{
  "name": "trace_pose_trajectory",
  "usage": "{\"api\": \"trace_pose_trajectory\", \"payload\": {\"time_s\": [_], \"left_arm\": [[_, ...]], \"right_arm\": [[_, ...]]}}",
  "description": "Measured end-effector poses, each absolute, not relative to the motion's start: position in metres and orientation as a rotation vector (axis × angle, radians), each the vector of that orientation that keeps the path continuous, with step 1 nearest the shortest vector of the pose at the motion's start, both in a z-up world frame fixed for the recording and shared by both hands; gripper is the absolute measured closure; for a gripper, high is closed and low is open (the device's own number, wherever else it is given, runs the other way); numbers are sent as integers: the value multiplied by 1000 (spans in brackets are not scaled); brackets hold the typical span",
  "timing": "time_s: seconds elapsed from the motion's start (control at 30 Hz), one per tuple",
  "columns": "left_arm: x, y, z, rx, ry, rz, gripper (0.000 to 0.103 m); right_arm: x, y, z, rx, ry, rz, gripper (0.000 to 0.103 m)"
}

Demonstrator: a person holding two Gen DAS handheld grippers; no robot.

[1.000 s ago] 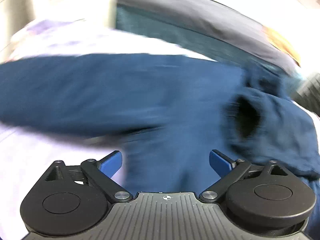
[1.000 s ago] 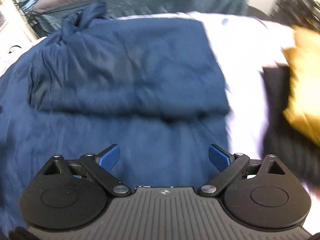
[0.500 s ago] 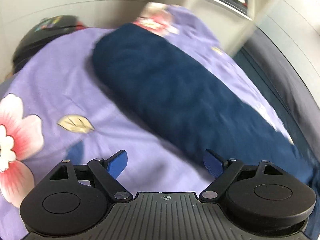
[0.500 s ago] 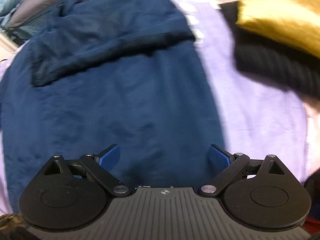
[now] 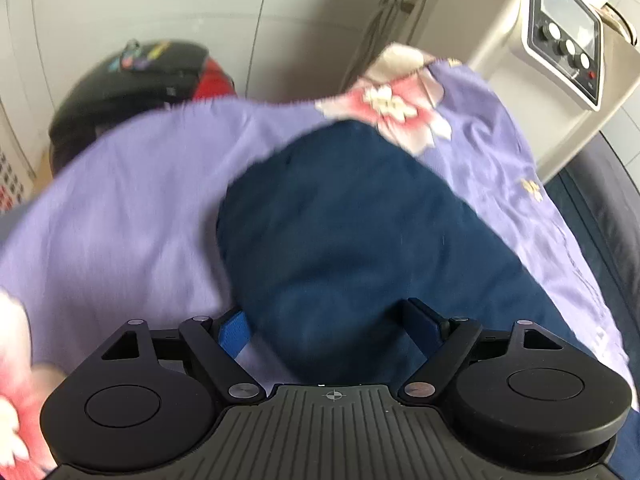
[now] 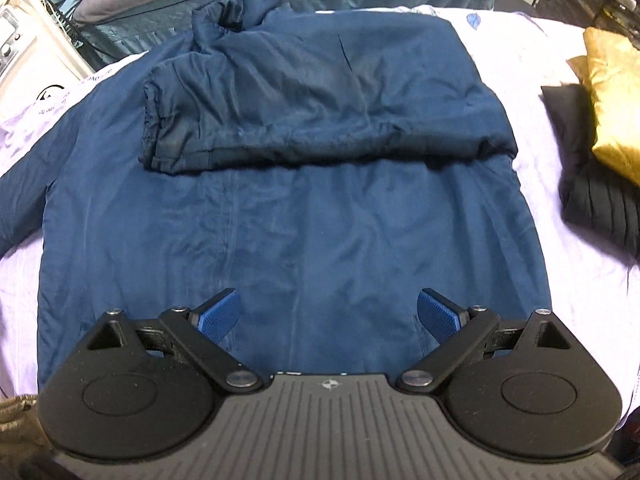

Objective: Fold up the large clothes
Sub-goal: 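Grasp the extended sleeve cuff with the left gripper and lift it, then lay the held sleeve across the jacket body and open the left gripper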

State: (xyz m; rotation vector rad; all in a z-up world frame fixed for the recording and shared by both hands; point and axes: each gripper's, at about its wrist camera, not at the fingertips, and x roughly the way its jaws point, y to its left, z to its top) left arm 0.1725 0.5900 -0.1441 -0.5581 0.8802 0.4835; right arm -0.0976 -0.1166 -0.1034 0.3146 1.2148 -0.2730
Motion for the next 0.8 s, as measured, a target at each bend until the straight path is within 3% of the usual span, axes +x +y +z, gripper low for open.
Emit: {"api": "trace_pose_trajectory", "payload": {"time_s": [0.2,0.23,0.3,0.33,0.37,0.4,0.57,0.8], "left_arm": [[184,588,-142,-479,883,533,0],[183,586,-140,-466,876,535,4],[180,581,-135,-436,861,529,18],[180,578,-131,-418,851,522,29],[178,574,-126,-402,837,509,46],[177,570,-120,-392,821,492,50],[171,531,-77,-317,745,386,55],[164,400,-5,-174,637,59,53]], "right_arm": [[-99,-119,-104,331,1216,-318,7],[-100,-120,-104,337,1217,-324,7],[-102,-121,-104,345,1216,-332,7],[-102,-122,-104,347,1214,-331,7],[-102,-123,-105,348,1214,-330,7],[-102,-124,-105,351,1214,-330,7],[-102,-134,-108,374,1202,-308,7],[-101,-157,-114,432,1182,-292,8]]}}
